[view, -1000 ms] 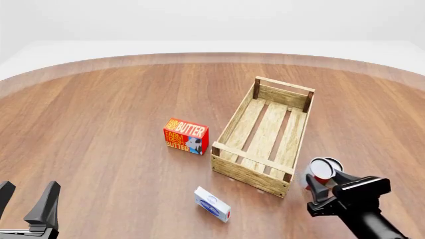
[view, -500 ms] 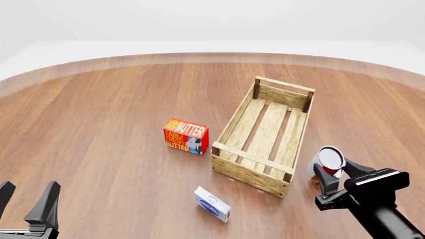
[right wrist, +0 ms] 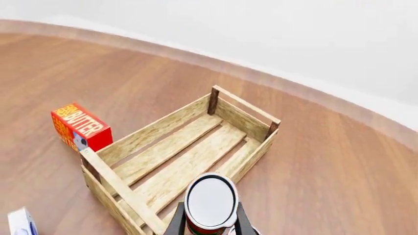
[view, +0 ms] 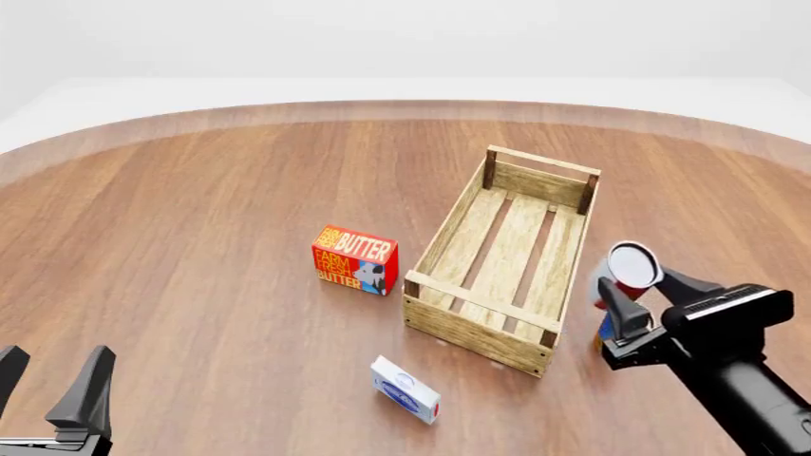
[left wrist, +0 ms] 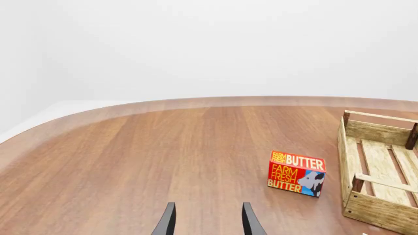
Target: Pick up the tomato sauce, and put it in the wooden tray.
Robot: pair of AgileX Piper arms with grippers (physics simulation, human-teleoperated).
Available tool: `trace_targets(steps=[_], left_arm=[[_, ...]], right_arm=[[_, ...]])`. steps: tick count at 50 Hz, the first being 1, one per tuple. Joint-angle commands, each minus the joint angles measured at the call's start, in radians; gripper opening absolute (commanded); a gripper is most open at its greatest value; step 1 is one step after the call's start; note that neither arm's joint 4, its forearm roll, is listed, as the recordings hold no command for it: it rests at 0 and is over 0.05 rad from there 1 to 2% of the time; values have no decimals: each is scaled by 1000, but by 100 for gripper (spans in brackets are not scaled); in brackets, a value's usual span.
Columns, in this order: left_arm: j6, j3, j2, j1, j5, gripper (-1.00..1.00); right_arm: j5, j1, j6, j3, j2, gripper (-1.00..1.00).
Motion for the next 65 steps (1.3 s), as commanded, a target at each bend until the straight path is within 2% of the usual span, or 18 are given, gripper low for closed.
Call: trace_targets(steps=[1, 24, 45, 56, 63, 65], left_arm=[[0, 0, 0, 0, 0, 100], [0, 0, 0, 0, 0, 100], [0, 0, 0, 0, 0, 100], [0, 0, 0, 0, 0, 100], [0, 0, 0, 0, 0, 100], [0, 0, 0, 0, 0, 100]], right_arm=[[21, 11, 5, -68, 22, -100], [40, 33, -30, -230, 161, -100], [10, 62, -65, -344, 320, -100], [0, 89, -71, -422, 418, -100], [12, 96, -46, -491, 486, -100], [9, 95, -57, -500, 498, -100]])
